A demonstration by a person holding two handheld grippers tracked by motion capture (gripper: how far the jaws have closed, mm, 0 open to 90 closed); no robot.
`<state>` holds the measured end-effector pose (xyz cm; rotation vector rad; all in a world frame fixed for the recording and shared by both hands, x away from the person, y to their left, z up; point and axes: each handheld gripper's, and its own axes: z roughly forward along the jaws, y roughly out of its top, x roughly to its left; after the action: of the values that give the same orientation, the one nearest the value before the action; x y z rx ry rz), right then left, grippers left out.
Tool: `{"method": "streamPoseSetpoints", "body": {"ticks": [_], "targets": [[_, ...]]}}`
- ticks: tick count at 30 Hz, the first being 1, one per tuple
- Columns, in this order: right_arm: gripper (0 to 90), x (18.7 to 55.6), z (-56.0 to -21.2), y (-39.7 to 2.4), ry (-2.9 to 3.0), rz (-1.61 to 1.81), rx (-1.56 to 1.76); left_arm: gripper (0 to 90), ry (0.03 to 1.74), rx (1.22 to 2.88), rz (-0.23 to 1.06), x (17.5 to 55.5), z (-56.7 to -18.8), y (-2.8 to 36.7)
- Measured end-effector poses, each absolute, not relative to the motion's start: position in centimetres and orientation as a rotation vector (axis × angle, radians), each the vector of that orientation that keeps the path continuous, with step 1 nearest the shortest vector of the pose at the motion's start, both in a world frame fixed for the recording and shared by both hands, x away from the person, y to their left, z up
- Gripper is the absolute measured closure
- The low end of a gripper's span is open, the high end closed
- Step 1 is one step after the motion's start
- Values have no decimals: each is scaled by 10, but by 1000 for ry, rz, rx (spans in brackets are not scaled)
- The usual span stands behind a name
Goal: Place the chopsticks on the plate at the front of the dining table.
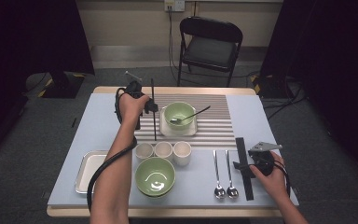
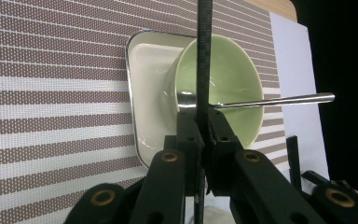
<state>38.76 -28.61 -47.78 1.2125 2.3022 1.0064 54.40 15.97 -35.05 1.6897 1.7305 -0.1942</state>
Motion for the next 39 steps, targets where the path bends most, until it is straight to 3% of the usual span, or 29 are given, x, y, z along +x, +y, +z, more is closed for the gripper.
{"method": "streamPoseSetpoints", "body": {"ticks": [39], "targets": [[144, 388, -478, -287, 2303, 1017, 1215, 861, 1773, 1667, -171, 563, -374, 163]]}}
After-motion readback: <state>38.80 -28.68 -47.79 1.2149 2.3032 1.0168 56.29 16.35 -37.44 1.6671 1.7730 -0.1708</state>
